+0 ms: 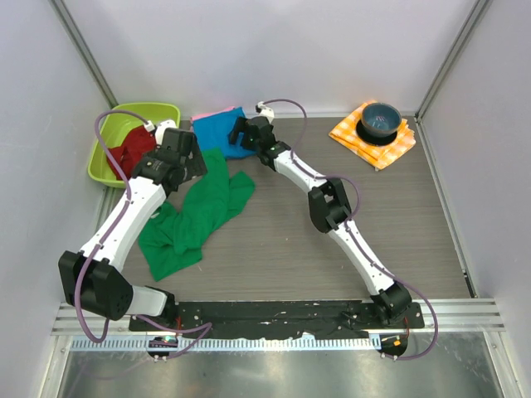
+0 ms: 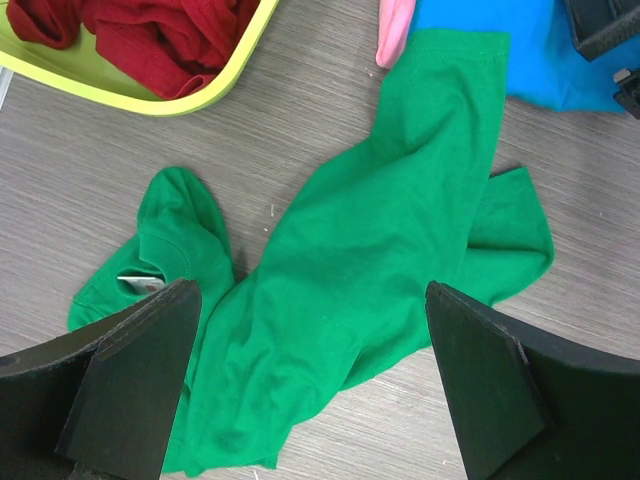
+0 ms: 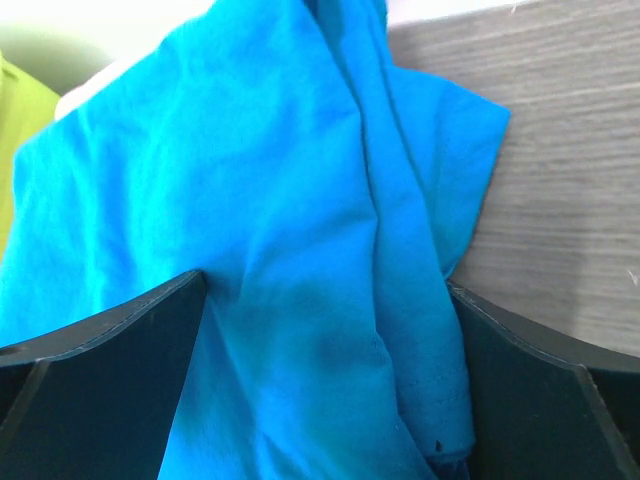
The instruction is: Fold and stack the t-shirts
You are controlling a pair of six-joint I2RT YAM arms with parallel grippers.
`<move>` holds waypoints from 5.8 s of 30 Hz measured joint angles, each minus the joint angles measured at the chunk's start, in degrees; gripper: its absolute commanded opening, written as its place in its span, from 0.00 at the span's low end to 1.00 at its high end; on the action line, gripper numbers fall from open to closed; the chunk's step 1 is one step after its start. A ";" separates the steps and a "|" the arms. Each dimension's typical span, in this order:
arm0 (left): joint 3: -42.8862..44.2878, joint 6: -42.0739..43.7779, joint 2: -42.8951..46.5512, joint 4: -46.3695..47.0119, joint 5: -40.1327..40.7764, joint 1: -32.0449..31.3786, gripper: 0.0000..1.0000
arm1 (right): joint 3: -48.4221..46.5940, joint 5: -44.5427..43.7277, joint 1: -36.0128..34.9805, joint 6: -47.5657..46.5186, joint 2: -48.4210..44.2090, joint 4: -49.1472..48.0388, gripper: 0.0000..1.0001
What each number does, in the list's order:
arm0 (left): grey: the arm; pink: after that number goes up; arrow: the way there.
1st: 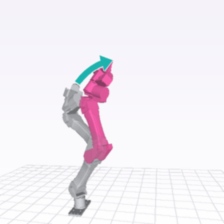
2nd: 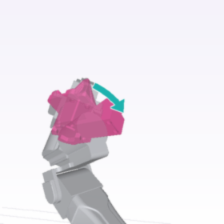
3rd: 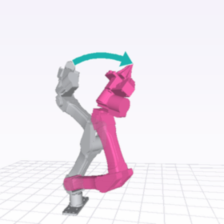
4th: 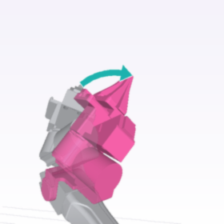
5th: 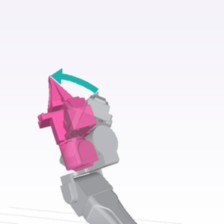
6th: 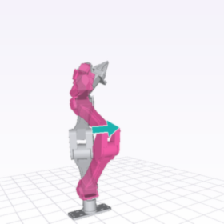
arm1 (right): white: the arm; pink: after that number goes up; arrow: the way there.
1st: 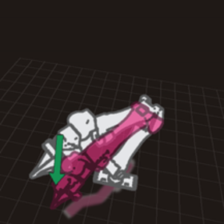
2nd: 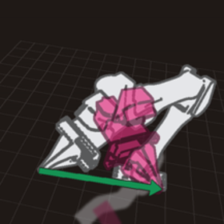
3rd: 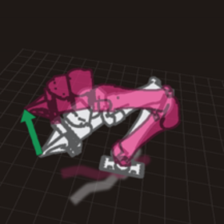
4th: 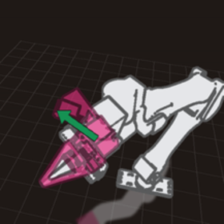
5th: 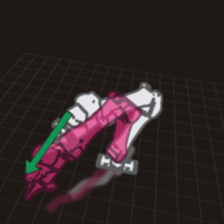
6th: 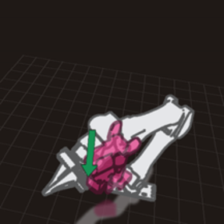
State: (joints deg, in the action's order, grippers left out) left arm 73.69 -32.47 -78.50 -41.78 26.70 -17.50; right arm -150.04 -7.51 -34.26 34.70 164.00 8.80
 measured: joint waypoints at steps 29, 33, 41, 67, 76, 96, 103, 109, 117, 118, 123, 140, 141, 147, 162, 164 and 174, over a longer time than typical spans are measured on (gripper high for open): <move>-6.58 -5.60 -0.13 0.13 -5.22 0.07 0.97 | 61.31 -25.33 -0.02 -17.40 -51.32 -9.81 1.00; -10.45 -10.91 -3.48 -1.46 -6.34 0.04 0.86 | 68.00 -22.12 -0.15 -17.49 -63.41 -7.78 1.00; -14.67 -18.40 -5.25 -3.21 -4.57 0.07 0.85 | 80.54 -16.44 -1.05 -16.13 -75.34 -5.22 1.00; -2.62 -22.62 -26.77 4.94 -9.64 -31.10 0.00 | 89.92 -18.45 -1.92 -15.76 -92.87 6.49 1.00; 1.55 -19.91 -25.83 3.39 -6.21 -40.52 1.00 | 89.94 -22.03 -1.92 -16.22 -95.51 9.81 1.00; -25.64 -39.45 6.58 -15.65 4.76 -39.45 0.88 | 92.63 -21.70 -1.95 -16.52 -95.36 11.28 1.00; -26.99 -40.85 5.84 -12.87 4.72 -38.10 0.79 | 94.33 -21.00 -1.97 -16.39 -95.36 12.11 1.00; -30.69 -40.87 1.95 -7.87 3.43 -38.07 0.74 | 94.66 -21.05 -1.97 -16.39 -95.36 12.39 1.00; -33.27 -41.03 -0.87 -2.97 2.56 -37.83 0.63 | 94.73 -21.07 -1.97 -16.39 -95.36 12.39 1.00; -33.40 -41.05 -0.98 -2.34 2.47 -37.77 0.62 | 94.75 -21.07 -1.97 -16.39 -95.34 12.39 1.00; -33.73 -41.13 -1.05 -0.83 2.08 -37.48 0.45 | 94.77 -21.14 -1.97 -16.39 -95.12 12.44 1.00; -34.56 -40.81 -0.63 4.04 0.66 -36.63 0.00 | 93.15 -23.04 -0.24 -15.39 -81.66 10.91 1.00; -34.62 -40.79 -0.42 4.02 0.55 -36.48 0.00 | 92.96 -22.75 0.66 -15.15 -79.93 10.23 0.98; -35.15 -40.26 4.20 1.42 0.39 -34.18 0.00 | 92.00 -18.10 9.27 -13.27 -69.02 3.65 0.88; -35.95 -35.93 7.98 0.35 -1.27 -27.71 0.00 | 90.42 -5.79 13.75 -11.30 -58.71 -10.56 0.69; -36.11 -35.74 7.76 0.44 -1.51 -27.15 0.00 | 90.40 -4.85 13.73 -10.95 -58.29 -10.58 0.62; -36.13 -34.32 7.63 1.07 -2.40 -24.59 0.00 | 90.40 -4.81 13.70 -10.78 -57.83 -10.36 0.01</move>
State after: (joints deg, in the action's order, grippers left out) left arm 37.56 -66.78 -70.87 -40.71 24.29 -42.09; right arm -59.64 -12.32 -20.56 23.92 106.17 -1.56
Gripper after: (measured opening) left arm 0.020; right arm 0.054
